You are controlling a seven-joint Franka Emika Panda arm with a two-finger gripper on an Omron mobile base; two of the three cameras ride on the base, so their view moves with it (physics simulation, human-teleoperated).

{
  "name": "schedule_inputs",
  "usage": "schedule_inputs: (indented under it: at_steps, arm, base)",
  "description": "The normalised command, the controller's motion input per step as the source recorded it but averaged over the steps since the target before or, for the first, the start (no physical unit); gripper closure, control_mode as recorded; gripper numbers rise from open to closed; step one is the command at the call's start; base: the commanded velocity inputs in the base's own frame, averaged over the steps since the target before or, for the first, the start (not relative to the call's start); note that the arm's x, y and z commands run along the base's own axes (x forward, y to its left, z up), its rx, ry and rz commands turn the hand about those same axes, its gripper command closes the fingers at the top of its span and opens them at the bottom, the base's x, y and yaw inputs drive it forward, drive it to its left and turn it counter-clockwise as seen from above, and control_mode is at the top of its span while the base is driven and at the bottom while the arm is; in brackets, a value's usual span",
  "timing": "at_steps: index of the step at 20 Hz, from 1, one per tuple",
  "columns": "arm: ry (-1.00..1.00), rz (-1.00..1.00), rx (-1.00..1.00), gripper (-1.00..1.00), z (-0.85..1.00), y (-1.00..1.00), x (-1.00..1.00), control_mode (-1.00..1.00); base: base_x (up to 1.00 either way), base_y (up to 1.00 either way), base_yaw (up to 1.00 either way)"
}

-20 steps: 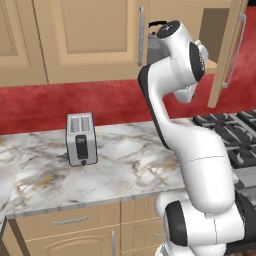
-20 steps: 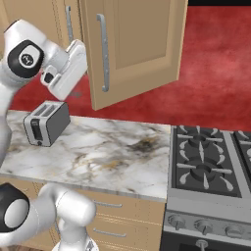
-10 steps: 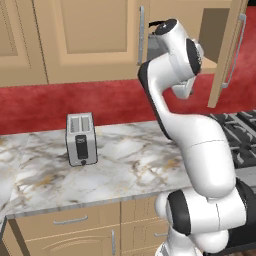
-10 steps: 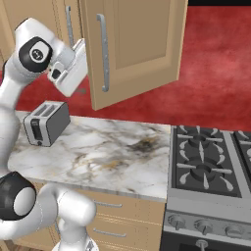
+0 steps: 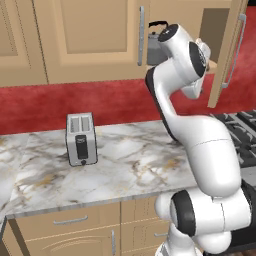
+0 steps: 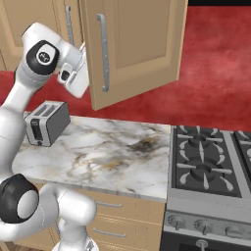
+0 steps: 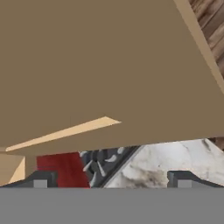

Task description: Open the cabinet, pick the kettle from the cabinet, and place it in the sink.

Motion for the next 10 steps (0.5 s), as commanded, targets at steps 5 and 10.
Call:
schedule_inputs:
  at_steps: [5,10]
  arm:
    - [0.0,-0.01,-0.1,-1.0,0.0,-0.43,-0.23,-1.0]
    - [0.03,-0.05,-0.07,-1.0,0.05,-0.51,-0.34,-1.0]
  base:
    - [0.0,0.0,0.0]
    - [0.0,0.0,0.0]
